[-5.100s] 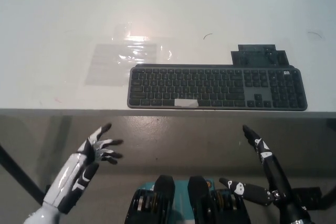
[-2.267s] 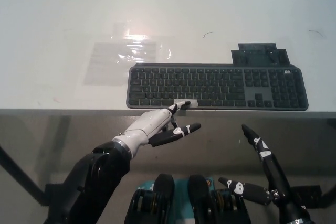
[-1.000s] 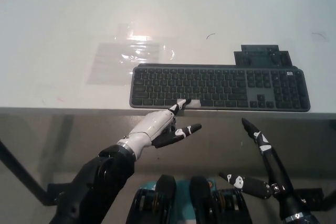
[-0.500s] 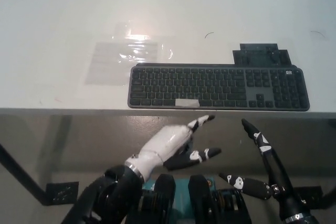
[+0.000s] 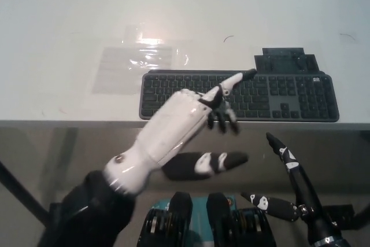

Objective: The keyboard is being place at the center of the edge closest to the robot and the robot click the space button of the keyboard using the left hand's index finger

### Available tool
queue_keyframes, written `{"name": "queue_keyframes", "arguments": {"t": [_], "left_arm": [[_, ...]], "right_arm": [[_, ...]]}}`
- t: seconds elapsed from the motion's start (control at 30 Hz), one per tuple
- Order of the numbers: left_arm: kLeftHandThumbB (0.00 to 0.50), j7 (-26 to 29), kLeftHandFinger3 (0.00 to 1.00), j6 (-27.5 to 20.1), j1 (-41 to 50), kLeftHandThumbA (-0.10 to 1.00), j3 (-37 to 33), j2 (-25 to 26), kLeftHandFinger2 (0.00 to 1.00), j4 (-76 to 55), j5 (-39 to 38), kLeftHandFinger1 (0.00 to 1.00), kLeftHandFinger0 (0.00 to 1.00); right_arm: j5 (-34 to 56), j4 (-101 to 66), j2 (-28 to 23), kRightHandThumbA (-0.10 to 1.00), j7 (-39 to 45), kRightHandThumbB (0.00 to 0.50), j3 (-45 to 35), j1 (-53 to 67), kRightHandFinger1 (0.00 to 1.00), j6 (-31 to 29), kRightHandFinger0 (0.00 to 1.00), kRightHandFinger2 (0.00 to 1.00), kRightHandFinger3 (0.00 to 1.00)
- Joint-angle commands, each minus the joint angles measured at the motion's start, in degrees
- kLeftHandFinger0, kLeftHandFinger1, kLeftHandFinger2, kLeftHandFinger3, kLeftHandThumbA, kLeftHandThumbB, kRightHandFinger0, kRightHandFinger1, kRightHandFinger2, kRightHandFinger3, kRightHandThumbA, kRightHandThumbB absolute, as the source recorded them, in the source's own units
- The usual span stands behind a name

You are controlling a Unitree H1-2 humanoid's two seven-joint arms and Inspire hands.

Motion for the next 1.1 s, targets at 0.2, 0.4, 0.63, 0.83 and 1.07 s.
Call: {"name": "queue_keyframes", "arguments": {"t": [0.2, 0.4, 0.63, 0.83, 1.07], "left_arm": [[0.34, -0.9, 1.0, -4.6, 17.4, 1.0, 5.4, 9.2, 1.0, -11.5, -12.7, 1.0, 1.0], [0.353, 0.7, 1.0, -7.0, 26.9, 1.0, 8.6, 10.3, 1.0, -9.8, -14.6, 1.0, 1.0], [0.355, 1.4, 1.0, -10.7, 32.1, 1.0, 11.2, 9.2, 1.0, -2.3, -14.9, 1.0, 1.0], [0.33, 2.4, 1.0, -14.7, 31.9, 1.0, 12.6, 9.1, 1.0, 7.9, -10.3, 1.0, 1.0], [0.354, 1.7, 1.0, -14.3, 28.7, 1.0, 12.2, 8.6, 1.0, 19.4, -11.0, 1.0, 1.0]], "right_arm": [[0.8, -0.6, 0.0, 1.0, 0.3, 0.418, 0.0, 0.6, 1.0, -2.9, 1.0, 1.0, 1.0], [1.6, -0.3, 0.2, 1.0, 0.7, 0.421, 0.2, 1.1, 1.0, -3.3, 1.0, 1.0, 1.0], [2.0, -0.1, 0.1, 1.0, 0.7, 0.412, 0.0, 1.4, 1.0, -3.8, 1.0, 1.0, 1.0], [2.0, 0.0, 0.2, 1.0, 0.8, 0.404, 0.1, 1.7, 1.0, -4.2, 1.0, 1.0, 1.0], [1.8, 0.0, 0.5, 1.0, 0.4, 0.404, -0.1, 1.8, 1.0, -4.8, 1.0, 1.0, 1.0]]}}
